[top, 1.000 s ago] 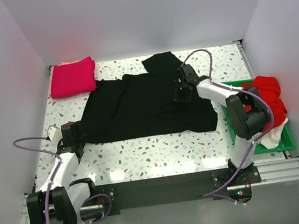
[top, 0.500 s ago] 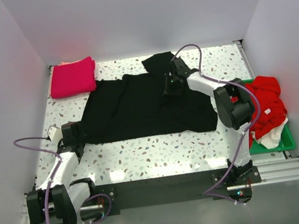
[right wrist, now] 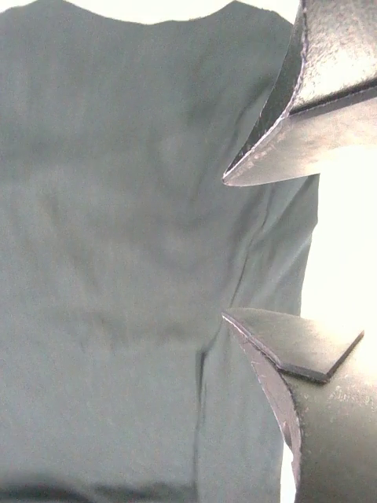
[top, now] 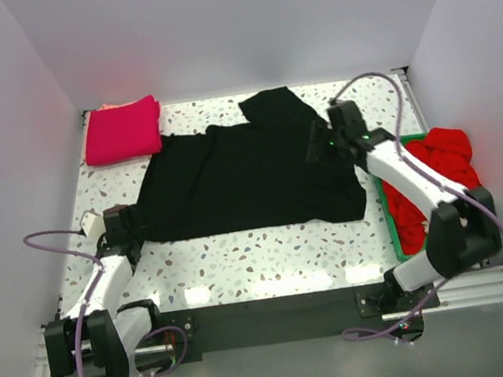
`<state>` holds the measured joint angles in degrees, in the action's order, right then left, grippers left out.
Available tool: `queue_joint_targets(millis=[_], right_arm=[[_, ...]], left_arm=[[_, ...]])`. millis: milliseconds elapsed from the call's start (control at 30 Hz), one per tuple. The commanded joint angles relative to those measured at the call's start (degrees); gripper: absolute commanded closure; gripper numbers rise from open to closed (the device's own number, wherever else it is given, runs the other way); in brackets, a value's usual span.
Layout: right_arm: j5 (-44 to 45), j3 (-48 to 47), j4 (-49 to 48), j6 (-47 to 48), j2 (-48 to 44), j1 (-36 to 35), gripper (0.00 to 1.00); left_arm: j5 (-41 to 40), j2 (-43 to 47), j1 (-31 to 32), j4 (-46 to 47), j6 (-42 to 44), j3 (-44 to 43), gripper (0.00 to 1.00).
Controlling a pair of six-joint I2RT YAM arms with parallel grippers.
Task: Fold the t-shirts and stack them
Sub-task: Fold the tshirt
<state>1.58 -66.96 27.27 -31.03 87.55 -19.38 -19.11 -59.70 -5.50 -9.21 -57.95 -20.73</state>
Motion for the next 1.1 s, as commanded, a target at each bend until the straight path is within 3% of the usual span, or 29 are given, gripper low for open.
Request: queue_joint_targets(millis=[0,167,333,867,1067], right_arm=[[5.7,10.14,3.58,0.26,-10.34,5.56,0.34],[11.94,19.83,7.71,0.88,-19.77,8.38,0.36],[11.69,24.94,8.68,-0.78,-24.0,9.97,0.37],[4.3,30.22,0.07,-7.12,-18.2,10.06,0.45],[5.71,28.47,1.21,-6.59,-19.08,10.06,0.67]], left_arm=[[0.48,1.6,-0.13,3.06,0.47,0.25,1.0],[1.18,1.61,-0.13,4.02,0.38,0.16,1.0],[2.5,0.99,-0.22,4.73,0.39,-0.1,1.0],[4.7,0.46,-0.3,6.14,0.74,0.96,1.0],[4.52,0.29,-0.3,5.61,0.74,0.78,1.0]])
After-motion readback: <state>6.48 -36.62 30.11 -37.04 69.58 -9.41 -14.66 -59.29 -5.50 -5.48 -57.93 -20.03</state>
